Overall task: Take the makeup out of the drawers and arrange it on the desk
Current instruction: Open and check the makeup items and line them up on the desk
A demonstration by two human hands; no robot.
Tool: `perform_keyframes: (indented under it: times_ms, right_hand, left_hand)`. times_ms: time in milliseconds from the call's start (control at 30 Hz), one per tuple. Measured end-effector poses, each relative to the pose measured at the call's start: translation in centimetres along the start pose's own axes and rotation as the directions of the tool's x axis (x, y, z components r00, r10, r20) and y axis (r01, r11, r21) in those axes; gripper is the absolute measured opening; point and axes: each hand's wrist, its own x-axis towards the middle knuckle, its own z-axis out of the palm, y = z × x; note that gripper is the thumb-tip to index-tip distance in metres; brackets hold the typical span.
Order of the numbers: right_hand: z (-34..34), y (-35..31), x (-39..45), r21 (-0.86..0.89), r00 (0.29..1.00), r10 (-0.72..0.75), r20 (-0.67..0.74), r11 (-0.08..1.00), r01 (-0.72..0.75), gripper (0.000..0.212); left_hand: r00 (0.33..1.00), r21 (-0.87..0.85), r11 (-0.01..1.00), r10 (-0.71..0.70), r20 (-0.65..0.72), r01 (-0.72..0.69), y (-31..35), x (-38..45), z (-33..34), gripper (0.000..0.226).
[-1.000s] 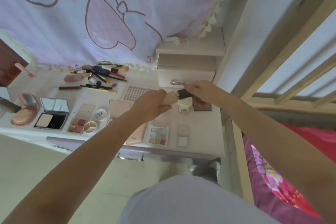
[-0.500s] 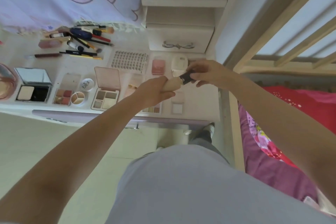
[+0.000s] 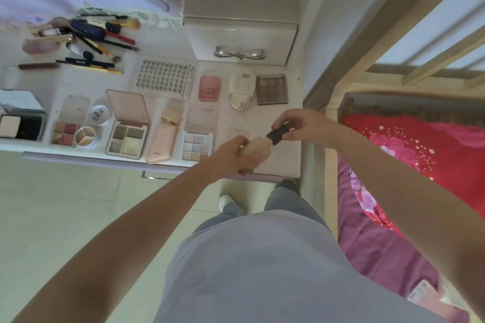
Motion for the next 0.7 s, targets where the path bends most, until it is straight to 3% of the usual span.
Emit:
perform_keyframes:
  times_ms: [67, 200, 333, 533, 700]
  right_hand:
    - [-0.5, 0.2, 0.8, -0.055, 0.999, 0.013, 0.036, 0.998, -0.011, 0.036]
    - [-1.5, 0.2, 2.5, -0.189, 0.994, 0.033, 0.1, 0.982, -0.013, 0.024]
    - [-2.0, 0.3, 4.2, -0.262, 0.987, 0.046, 0.156, 0.965, -0.004, 0.025]
    - [-3.1, 0.1, 5.8, -0.326, 0.971, 0.037, 0.238, 0.945, 0.044, 0.025]
    - [-3.8, -0.4, 6.0, -0.352, 0.958, 0.037, 0.283, 0.933, 0.068, 0.023]
  left_hand:
    - [0.997, -0.121, 0.992, -0.048, -0.053, 0.041, -0.1, 0.3, 1.0, 0.029]
    - [0.972, -0.186, 0.978, -0.134, -0.191, 0.098, -0.4, 0.7, 2.9, 0.051]
    - [0.93, -0.339, 0.932, -0.23, -0.288, 0.125, 0.0, 1.2, 4.8, 0.051]
    - [0.835, -0.175, 0.977, -0.195, -0.515, 0.12, 0.7, 2.3, 7.0, 0.047]
    - [0.811, -0.176, 0.976, -0.205, -0.548, 0.128, 0.9, 2.9, 8.0, 0.048]
